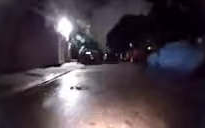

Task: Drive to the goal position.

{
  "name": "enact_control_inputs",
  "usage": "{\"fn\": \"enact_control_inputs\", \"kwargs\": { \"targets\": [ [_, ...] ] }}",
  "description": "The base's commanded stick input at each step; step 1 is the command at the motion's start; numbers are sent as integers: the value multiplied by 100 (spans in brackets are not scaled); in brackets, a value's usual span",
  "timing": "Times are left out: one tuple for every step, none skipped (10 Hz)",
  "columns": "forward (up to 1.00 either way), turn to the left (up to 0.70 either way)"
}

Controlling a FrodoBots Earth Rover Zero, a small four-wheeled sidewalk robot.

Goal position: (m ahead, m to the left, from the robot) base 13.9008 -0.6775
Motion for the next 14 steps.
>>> {"fn": "enact_control_inputs", "kwargs": {
  "targets": [
    [100, 0],
    [100, 0],
    [100, 0],
    [100, 0],
    [100, 0],
    [100, 0],
    [100, 0],
    [100, 0],
    [100, 0],
    [100, 0],
    [100, 0],
    [100, 0],
    [100, 0],
    [100, 0]
  ]
}}
